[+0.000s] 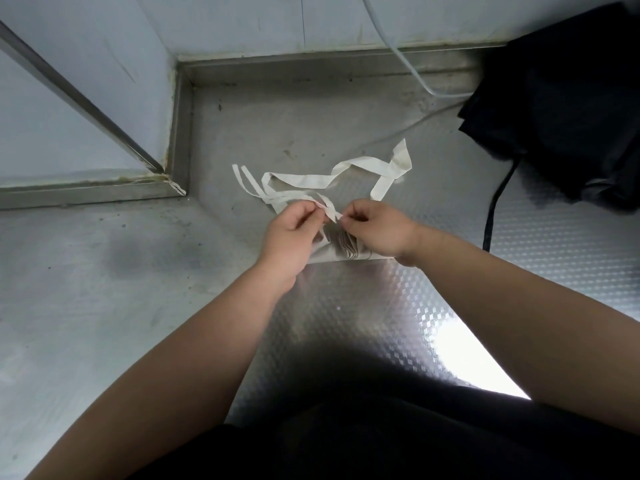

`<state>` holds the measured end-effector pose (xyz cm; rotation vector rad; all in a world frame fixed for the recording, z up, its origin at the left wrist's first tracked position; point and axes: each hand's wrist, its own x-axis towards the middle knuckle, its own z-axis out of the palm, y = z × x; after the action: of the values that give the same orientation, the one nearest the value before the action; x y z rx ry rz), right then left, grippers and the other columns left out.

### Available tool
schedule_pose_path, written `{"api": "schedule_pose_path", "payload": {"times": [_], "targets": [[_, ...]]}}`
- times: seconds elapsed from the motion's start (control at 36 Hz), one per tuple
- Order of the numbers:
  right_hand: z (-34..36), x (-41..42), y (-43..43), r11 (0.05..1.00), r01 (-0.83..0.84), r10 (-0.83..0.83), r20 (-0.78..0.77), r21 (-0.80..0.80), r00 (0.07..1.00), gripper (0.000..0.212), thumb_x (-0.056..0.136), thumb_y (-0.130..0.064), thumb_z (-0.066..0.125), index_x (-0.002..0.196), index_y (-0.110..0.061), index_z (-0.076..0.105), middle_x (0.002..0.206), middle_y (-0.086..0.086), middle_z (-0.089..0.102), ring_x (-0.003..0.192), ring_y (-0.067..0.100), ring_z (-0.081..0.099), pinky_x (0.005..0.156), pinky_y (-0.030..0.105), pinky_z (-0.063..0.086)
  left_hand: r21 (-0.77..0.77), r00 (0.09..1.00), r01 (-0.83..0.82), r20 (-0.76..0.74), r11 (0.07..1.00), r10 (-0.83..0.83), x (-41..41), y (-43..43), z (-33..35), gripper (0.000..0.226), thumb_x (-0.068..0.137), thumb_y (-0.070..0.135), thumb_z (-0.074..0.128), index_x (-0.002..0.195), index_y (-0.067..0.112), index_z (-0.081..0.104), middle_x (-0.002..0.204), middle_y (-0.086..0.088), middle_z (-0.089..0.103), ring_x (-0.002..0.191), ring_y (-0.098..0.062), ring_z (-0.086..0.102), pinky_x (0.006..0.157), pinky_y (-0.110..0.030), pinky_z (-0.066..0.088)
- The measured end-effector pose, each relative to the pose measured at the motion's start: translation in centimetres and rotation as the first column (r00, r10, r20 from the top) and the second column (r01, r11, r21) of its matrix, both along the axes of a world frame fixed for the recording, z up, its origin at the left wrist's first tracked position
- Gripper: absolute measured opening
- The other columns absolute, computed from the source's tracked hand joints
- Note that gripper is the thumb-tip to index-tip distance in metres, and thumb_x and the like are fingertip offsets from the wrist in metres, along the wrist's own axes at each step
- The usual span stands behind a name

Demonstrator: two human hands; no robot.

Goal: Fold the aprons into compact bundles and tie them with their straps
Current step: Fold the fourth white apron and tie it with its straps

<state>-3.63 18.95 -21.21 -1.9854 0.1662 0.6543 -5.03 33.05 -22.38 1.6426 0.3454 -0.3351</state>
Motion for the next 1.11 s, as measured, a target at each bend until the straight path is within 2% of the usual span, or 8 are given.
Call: {"api": "schedule_pose_path", "payload": {"times": [0.14, 0.25, 0.44, 0.56, 0.69, 0.78, 0.97, 1.11], "targets": [[0.0, -0.2, -0.3, 0.987, 0.129, -0.123, -0.068, 0.098, 0.99, 0.026, 0.097, -0.014, 0.047, 0.071, -0.017, 0.049, 0.069, -0.002, 0.046, 0.066, 0.01, 0.04, 0.062, 0.023, 0.034, -0.126, 0.997, 0.038, -0.062, 0.991, -0.046, -0.2, -1.0, 0.7, 0.022, 0.096, 0.017, 0.05, 0.08, 0.028, 0.06, 0.075, 0.015, 0.06, 0.075, 0.001, 0.052, 0.083, -0.021, 0.041], [0.1, -0.5, -0.2, 0.963, 0.191, -0.174, -0.101, 0.189, 0.98, 0.027, 0.097, -0.014, 0.049, 0.069, -0.018, 0.048, 0.066, -0.002, 0.046, 0.063, 0.009, 0.041, 0.064, 0.024, 0.035, 0.156, 0.982, 0.143, 0.105, 0.977, -0.16, -0.7, -0.7, 0.1, 0.023, 0.094, 0.019, 0.055, 0.072, 0.025, 0.054, 0.052, 0.021, 0.05, 0.051, 0.004, 0.041, 0.057, -0.015, 0.036], [0.0, -1.3, -0.2, 0.937, 0.225, -0.217, -0.06, 0.269, 0.974, 0.023, 0.098, -0.017, 0.049, 0.075, -0.02, 0.052, 0.072, 0.003, 0.048, 0.074, 0.02, 0.043, 0.069, 0.033, 0.039, 0.3, 0.962, 0.243, 0.047, 0.923, -0.268, -0.4, -0.2, 0.2, 0.024, 0.097, 0.019, 0.047, 0.075, 0.026, 0.05, 0.063, 0.013, 0.062, 0.065, -0.005, 0.053, 0.074, -0.027, 0.044], [0.3, -1.8, -0.2, 0.963, 0.087, -0.097, 0.028, 0.254, 0.995, 0.017, 0.096, -0.013, 0.053, 0.08, -0.016, 0.059, 0.081, 0.007, 0.058, 0.078, 0.017, 0.051, 0.075, 0.03, 0.044, 0.31, 0.964, 0.251, 0.009, 0.917, -0.267, 0.0, -0.3, 0.4, 0.027, 0.091, 0.013, 0.054, 0.068, 0.027, 0.056, 0.061, 0.006, 0.057, 0.066, -0.013, 0.053, 0.067, -0.026, 0.041], [0.4, -1.4, -0.1, 0.978, 0.078, -0.085, 0.024, 0.194, 0.996, 0.019, 0.094, -0.014, 0.056, 0.077, -0.016, 0.063, 0.083, 0.009, 0.063, 0.078, 0.017, 0.053, 0.075, 0.029, 0.044, 0.223, 0.971, 0.236, -0.022, 0.946, -0.238, -0.3, -0.3, 0.4, 0.026, 0.085, 0.011, 0.057, 0.06, 0.016, 0.061, 0.059, 0.005, 0.054, 0.064, -0.009, 0.047, 0.066, -0.026, 0.037], [0.6, -1.3, -0.1, 0.979, 0.111, -0.112, -0.004, 0.17, 0.994, 0.013, 0.091, -0.015, 0.06, 0.081, -0.012, 0.067, 0.083, 0.006, 0.065, 0.077, 0.014, 0.054, 0.072, 0.024, 0.045, 0.026, 0.971, 0.235, -0.052, 0.972, -0.234, -0.3, 0.0, 1.0, 0.014, 0.085, 0.014, 0.062, 0.077, 0.003, 0.067, 0.078, -0.006, 0.057, 0.076, -0.01, 0.049, 0.075, -0.026, 0.039], [0.1, -1.3, -0.2, 0.951, 0.226, -0.213, -0.083, 0.212, 0.974, 0.017, 0.087, -0.016, 0.062, 0.073, -0.019, 0.053, 0.07, -0.001, 0.054, 0.069, 0.014, 0.05, 0.068, 0.028, 0.043, -0.074, 0.99, 0.118, -0.072, 0.99, -0.124, 0.1, 0.2, 0.7, 0.016, 0.094, 0.02, 0.056, 0.084, 0.022, 0.069, 0.078, 0.008, 0.063, 0.08, -0.002, 0.055, 0.07, -0.016, 0.049], [0.6, -0.2, -0.4, 0.983, 0.152, -0.14, -0.111, 0.102, 0.984, 0.021, 0.089, -0.012, 0.044, 0.078, 0.0, 0.057, 0.074, 0.009, 0.051, 0.074, 0.019, 0.048, 0.072, 0.031, 0.041, -0.105, 0.972, 0.23, -0.026, 0.967, -0.234, -0.2, 0.8, 0.8, 0.021, 0.097, 0.014, 0.049, 0.086, 0.022, 0.065, 0.076, 0.015, 0.063, 0.076, 0.008, 0.056, 0.075, -0.014, 0.048]]}}
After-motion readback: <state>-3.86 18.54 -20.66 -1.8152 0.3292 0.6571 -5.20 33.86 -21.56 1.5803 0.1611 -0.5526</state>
